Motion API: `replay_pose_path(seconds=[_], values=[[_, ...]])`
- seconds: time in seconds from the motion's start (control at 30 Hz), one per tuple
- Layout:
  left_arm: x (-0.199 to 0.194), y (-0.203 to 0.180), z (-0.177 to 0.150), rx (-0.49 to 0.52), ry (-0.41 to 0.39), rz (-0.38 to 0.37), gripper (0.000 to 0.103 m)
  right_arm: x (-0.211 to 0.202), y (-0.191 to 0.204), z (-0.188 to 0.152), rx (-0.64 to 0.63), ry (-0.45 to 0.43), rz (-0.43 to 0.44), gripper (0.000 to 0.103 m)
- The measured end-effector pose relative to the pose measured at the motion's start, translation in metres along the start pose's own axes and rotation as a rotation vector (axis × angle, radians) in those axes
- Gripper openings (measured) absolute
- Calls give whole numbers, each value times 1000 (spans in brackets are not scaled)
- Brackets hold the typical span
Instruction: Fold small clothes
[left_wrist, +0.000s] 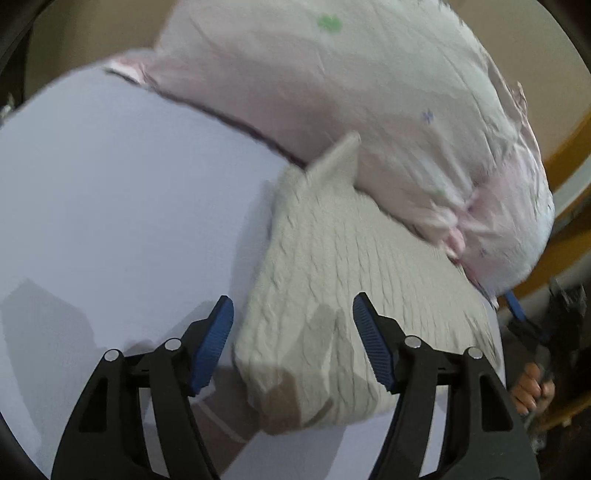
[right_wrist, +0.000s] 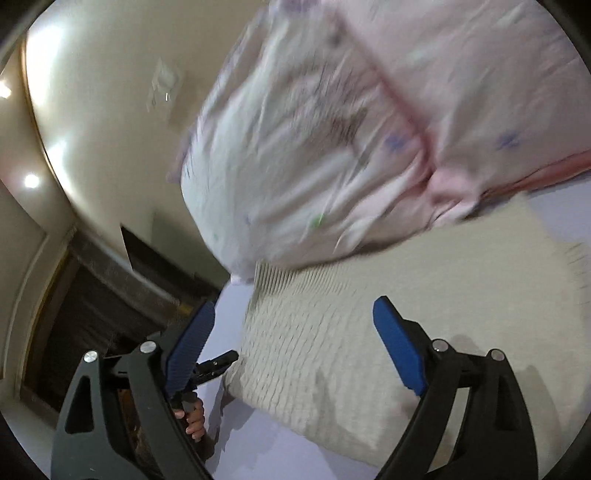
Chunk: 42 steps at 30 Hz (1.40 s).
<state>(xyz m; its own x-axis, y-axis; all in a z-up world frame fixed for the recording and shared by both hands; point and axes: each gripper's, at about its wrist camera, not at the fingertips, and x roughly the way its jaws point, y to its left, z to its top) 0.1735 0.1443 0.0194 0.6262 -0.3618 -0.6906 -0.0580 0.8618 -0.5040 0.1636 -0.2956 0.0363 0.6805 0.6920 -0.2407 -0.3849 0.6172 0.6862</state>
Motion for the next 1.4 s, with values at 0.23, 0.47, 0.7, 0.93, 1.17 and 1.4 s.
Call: replay_pose_path(seconds=[0.23,0.47,0.7,0.93,1.17,1.4], values=[[18,-11,-2,41,47,-20,55,-13,-23,-1,50,-3,-7,90],[26,-16,-6,-125,54,-258,21,-53,-44,-9,96,-46,9,90],[30,-187,-4,101,67,-592,21,-102,-53,-11,88,-158,-60,90],[148,-343,-77,315,310,-622,24,-121,-87,-6,189,-197,-203,90],[87,-279,-49,285,55,-496,76,-97,-102,1,211,-2,-243,99],[134,-228,-57,271,203,-223,80,-60,-124,1,245,119,-406,99]])
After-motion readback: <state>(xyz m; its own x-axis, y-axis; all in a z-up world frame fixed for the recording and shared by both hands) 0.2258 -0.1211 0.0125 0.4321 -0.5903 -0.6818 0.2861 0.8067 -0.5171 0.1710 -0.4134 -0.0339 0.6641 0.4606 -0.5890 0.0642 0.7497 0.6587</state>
